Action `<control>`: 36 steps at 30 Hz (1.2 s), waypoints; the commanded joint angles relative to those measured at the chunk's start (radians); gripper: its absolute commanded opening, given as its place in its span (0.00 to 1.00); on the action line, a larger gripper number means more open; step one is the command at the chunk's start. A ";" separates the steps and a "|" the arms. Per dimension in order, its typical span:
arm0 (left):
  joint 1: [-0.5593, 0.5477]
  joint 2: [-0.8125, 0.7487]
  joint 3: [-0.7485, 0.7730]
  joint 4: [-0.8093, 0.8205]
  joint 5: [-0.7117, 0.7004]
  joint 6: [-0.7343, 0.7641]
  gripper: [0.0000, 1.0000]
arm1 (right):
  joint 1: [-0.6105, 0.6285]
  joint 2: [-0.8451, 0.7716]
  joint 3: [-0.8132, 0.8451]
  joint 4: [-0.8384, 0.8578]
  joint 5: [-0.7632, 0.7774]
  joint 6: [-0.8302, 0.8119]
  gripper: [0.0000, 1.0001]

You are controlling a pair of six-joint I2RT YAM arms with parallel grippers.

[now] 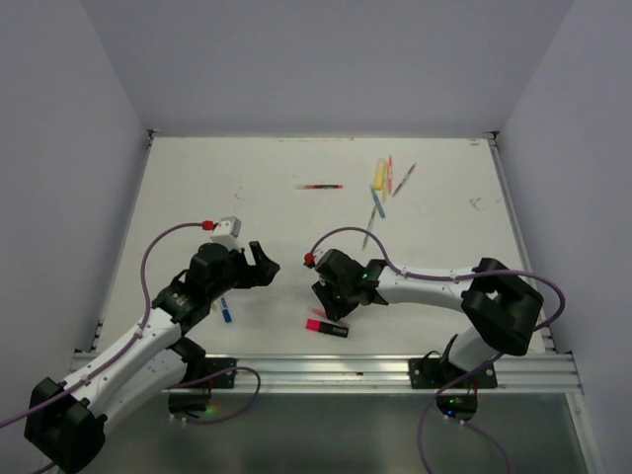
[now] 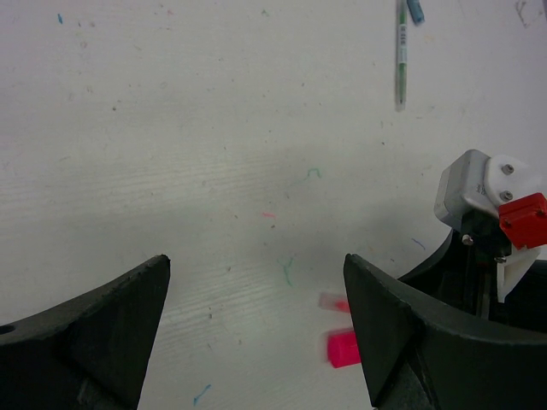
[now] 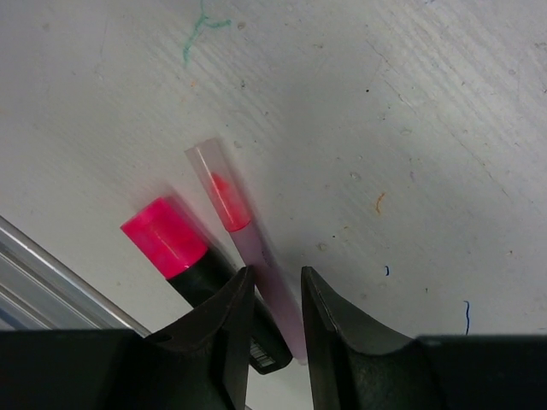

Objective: Open the pen caps

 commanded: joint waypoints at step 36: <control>-0.017 0.243 -0.009 0.519 0.327 -0.270 0.69 | 0.029 -0.234 0.024 0.155 0.272 -0.099 0.00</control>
